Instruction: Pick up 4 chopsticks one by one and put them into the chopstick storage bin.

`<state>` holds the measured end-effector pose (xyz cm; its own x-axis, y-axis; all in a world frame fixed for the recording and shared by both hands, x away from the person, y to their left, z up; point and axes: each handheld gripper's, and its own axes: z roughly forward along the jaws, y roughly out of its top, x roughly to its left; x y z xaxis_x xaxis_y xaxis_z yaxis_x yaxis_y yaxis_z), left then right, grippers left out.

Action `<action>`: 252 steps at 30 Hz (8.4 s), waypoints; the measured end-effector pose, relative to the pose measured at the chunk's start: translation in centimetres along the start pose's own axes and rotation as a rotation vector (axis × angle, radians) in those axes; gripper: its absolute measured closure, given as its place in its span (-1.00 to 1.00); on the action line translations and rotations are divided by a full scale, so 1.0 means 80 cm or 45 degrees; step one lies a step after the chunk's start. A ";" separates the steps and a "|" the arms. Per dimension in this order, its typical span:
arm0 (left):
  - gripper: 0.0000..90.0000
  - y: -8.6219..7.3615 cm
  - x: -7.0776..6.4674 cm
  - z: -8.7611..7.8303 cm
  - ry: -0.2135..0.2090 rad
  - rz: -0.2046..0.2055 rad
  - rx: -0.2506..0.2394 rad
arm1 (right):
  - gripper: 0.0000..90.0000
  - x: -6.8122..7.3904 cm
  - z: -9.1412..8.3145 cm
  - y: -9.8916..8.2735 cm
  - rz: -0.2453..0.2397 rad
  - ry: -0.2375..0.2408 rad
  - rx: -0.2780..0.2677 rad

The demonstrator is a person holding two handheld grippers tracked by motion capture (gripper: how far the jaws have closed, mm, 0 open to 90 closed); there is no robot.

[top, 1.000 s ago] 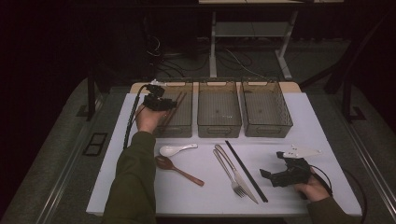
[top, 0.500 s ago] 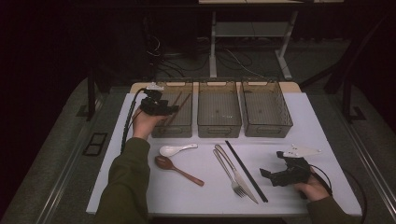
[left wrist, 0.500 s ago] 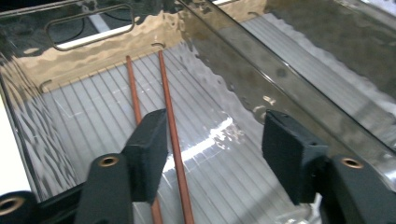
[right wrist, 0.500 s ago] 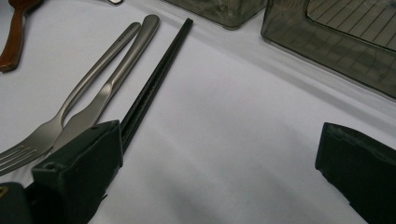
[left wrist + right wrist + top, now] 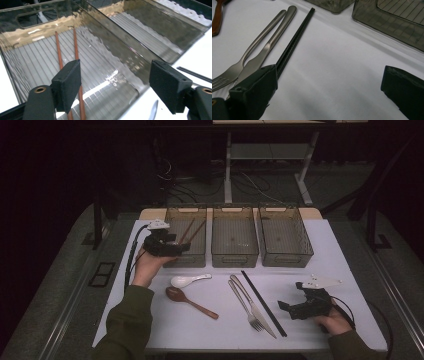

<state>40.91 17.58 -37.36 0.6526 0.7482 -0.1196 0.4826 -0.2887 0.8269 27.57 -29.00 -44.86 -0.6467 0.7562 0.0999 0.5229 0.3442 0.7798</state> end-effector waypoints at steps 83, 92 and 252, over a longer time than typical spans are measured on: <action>-1.00 -0.151 -0.103 -0.054 -0.152 0.136 0.037 | -0.15 0.009 0.012 0.036 0.081 0.102 0.138; -1.00 -0.150 -0.104 -0.054 -0.159 0.140 0.039 | 0.08 0.018 0.035 0.059 0.040 0.146 0.145; -1.00 -0.151 -0.106 -0.050 -0.225 0.154 0.052 | 0.88 0.021 0.019 0.029 -0.139 0.051 0.396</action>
<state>27.21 17.11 -44.15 0.7979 0.5911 -0.1184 0.4152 -0.3965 0.8187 28.54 -26.11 -43.81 -0.7263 0.6851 0.0555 0.5899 0.5799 0.5618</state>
